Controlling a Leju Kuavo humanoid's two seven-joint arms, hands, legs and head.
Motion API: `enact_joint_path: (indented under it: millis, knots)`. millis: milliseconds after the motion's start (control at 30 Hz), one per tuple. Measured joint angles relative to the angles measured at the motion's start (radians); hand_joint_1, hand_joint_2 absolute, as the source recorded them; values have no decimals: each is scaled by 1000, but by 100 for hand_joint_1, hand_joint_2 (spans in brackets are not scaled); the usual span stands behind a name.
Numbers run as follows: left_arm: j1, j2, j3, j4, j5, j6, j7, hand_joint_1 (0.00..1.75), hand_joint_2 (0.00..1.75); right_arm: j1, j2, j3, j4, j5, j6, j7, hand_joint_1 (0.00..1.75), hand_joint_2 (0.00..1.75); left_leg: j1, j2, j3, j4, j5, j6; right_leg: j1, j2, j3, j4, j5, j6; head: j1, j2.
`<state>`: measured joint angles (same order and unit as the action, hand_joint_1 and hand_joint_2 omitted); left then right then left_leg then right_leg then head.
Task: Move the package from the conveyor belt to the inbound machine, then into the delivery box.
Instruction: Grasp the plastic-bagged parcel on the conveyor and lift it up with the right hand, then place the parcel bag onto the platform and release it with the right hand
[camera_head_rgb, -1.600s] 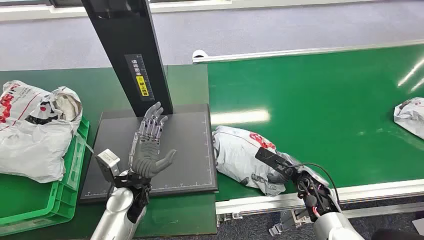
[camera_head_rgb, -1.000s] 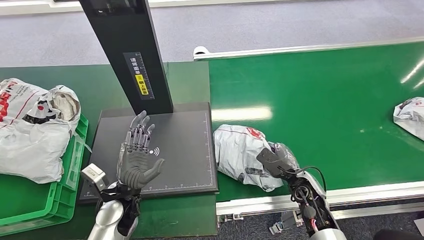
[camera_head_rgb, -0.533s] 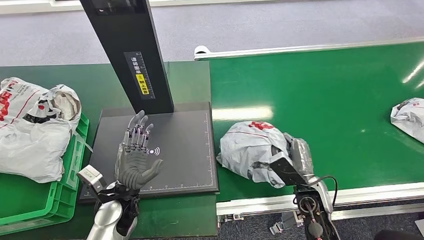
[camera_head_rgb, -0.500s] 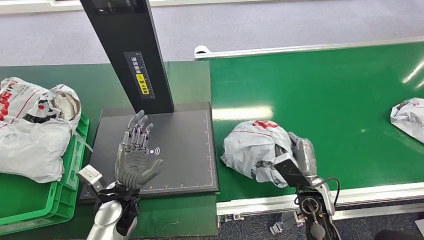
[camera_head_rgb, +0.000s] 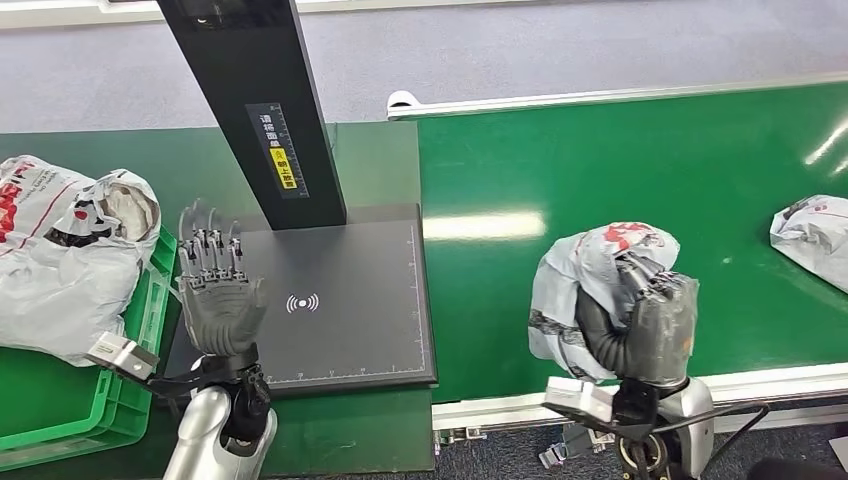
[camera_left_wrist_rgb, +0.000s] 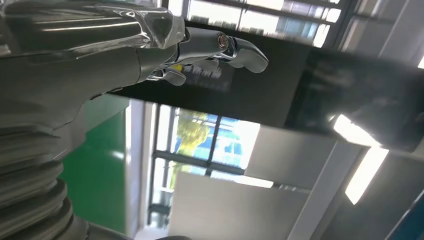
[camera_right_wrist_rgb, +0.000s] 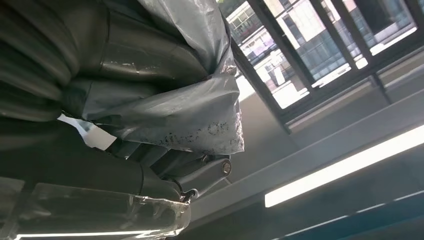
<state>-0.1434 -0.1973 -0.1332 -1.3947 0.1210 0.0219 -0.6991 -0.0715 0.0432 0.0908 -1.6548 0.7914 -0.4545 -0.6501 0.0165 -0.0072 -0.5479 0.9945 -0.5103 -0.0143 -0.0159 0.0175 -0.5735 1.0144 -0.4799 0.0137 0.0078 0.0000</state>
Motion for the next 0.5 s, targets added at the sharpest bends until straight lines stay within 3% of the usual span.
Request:
enact_joint_path:
  millis: [167, 300, 500]
  knots:
    - [6, -6, 10, -60, 20, 43, -2, 0, 175, -103, -32, 125, 44, 128, -2, 69, 175, 175, 0, 0, 0, 0, 2, 0, 0, 0, 0, 0, 1, 0, 0, 0]
    - [3, -8, 16, -70, 33, 51, -2, 0, 175, -265, -54, 234, 192, 262, 25, 130, 175, 175, 0, -1, 0, 0, 4, 0, 0, -1, 0, 0, 3, 0, 0, 0]
    - [-11, -12, 21, -71, 45, 62, -2, 0, 175, -484, -57, 393, 440, 304, 116, 137, 175, 175, 0, -3, -1, 0, 6, 0, 0, -1, 0, 1, 3, 0, 0, 0]
